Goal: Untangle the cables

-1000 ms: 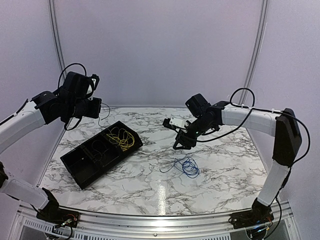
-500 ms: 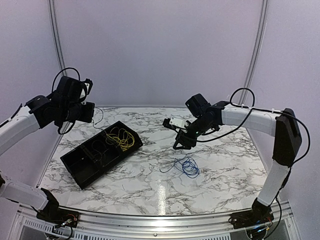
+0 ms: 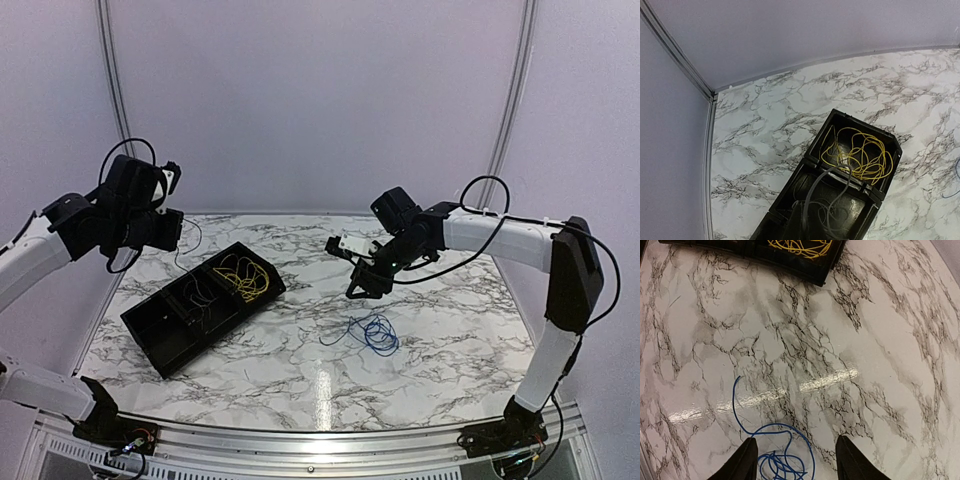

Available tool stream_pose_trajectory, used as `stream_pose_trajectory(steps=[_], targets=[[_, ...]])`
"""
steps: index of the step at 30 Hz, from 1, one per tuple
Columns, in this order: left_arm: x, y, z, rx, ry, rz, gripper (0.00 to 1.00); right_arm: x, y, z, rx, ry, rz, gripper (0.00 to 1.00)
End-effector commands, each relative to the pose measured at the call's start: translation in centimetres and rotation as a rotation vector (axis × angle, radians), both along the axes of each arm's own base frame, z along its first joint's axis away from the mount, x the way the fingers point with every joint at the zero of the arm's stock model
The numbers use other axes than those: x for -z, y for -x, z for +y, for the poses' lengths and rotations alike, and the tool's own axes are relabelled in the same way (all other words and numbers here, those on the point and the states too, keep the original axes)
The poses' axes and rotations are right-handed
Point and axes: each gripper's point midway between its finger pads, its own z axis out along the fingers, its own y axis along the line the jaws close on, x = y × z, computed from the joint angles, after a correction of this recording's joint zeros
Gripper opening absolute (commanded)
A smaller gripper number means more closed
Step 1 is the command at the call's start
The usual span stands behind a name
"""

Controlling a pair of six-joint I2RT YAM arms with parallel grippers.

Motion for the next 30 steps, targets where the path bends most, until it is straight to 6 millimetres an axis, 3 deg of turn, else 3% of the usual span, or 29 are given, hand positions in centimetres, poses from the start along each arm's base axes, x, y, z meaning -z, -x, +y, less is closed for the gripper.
stream_pose_trajectory(steps=[1,10,21,25,30], targets=[[4.6,-0.3,-0.5,0.007,-0.038,0.094,0.0,-1.4,-0.2,0.6,-0.011,-0.024,-0.026,0.54],[13.0,0.7,-0.9,-0.023,-0.01,0.259,0.0,-1.4,0.5,0.0,-0.018,-0.015,-0.034,0.53],[19.9,-1.3,-3.0,-0.048,0.016,0.422,0.0,-1.7,0.8,0.2,-0.038,-0.027,-0.028,0.53],[21.4,-1.3,-3.4,-0.064,0.029,0.471,0.0,-1.6,1.1,-0.3,-0.039,-0.018,-0.032,0.53],[21.1,-1.3,-3.4,-0.072,0.046,0.47,0.0,-1.6,1.5,-0.7,-0.046,-0.007,-0.043,0.53]])
